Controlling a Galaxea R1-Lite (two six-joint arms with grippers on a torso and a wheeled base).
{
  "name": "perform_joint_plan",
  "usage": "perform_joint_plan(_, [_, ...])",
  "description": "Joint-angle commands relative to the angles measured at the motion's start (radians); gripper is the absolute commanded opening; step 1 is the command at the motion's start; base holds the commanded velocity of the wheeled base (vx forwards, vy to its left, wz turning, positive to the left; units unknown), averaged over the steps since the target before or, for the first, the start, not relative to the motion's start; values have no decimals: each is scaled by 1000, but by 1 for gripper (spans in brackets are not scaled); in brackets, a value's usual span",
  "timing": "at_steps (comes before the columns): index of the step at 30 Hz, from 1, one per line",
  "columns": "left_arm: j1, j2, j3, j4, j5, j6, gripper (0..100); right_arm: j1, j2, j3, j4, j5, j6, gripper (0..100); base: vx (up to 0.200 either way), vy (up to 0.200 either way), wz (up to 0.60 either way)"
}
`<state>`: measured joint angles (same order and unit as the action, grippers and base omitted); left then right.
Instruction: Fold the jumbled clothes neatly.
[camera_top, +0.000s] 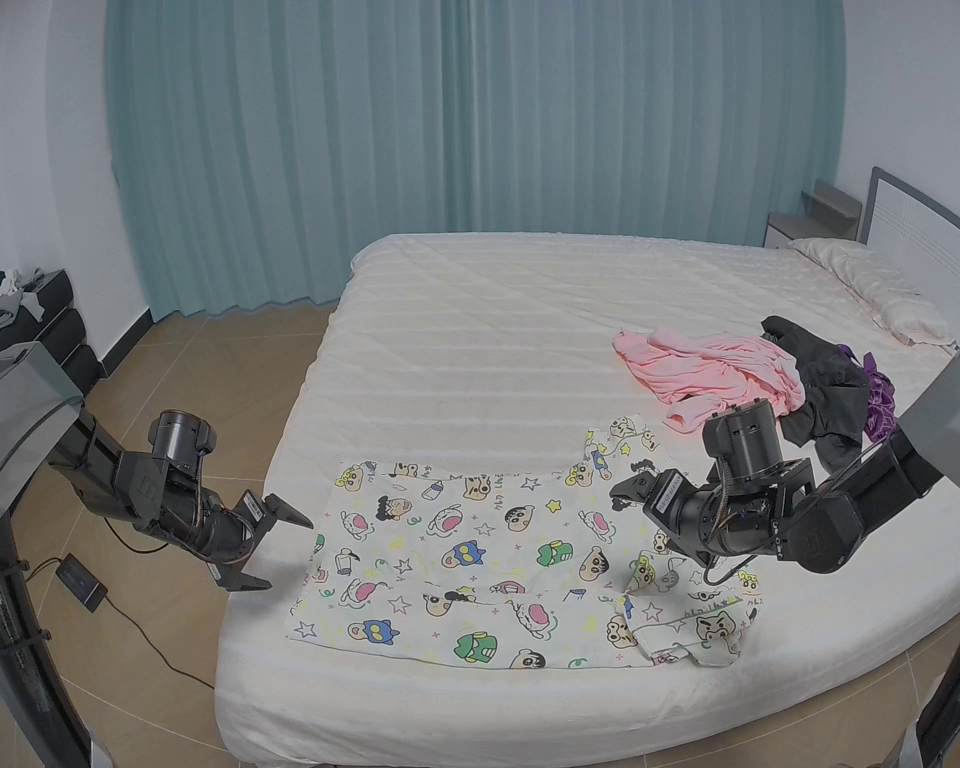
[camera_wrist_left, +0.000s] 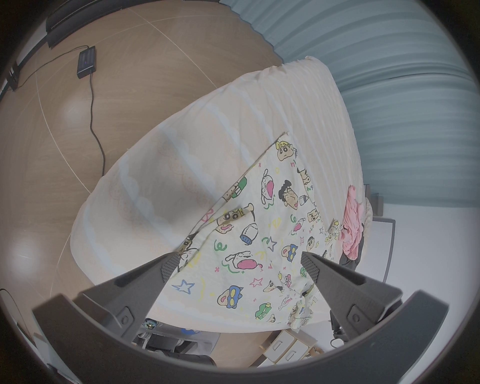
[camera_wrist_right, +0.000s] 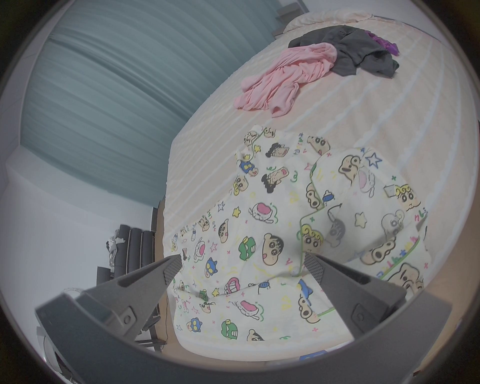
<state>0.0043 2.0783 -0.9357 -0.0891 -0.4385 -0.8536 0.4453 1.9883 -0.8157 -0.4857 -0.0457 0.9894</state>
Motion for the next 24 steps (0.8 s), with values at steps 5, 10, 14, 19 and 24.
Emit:
perform_joint_plan(5, [-17,-1,15,-3,17,2,100,-34,-29,29,-1,0,-1,100,0,-200,0])
perform_joint_plan(10, [-18,-3,15,-1,20,2,100,-53,-29,46,-2,0,0,100,0,-200,0])
perform_joint_plan(14, [-18,-4,15,-4,20,2,100,-54,-29,64,-2,0,0,100,0,-100,0])
perform_joint_plan(19, [-18,-26,26,-14,21,8,100,-54,-36,75,-4,1,0,100,0,0,0])
perform_joint_plan(24, [0,-63,28,-46,15,110,100,-53,-43,90,-24,1,-1,100,0,0,0])
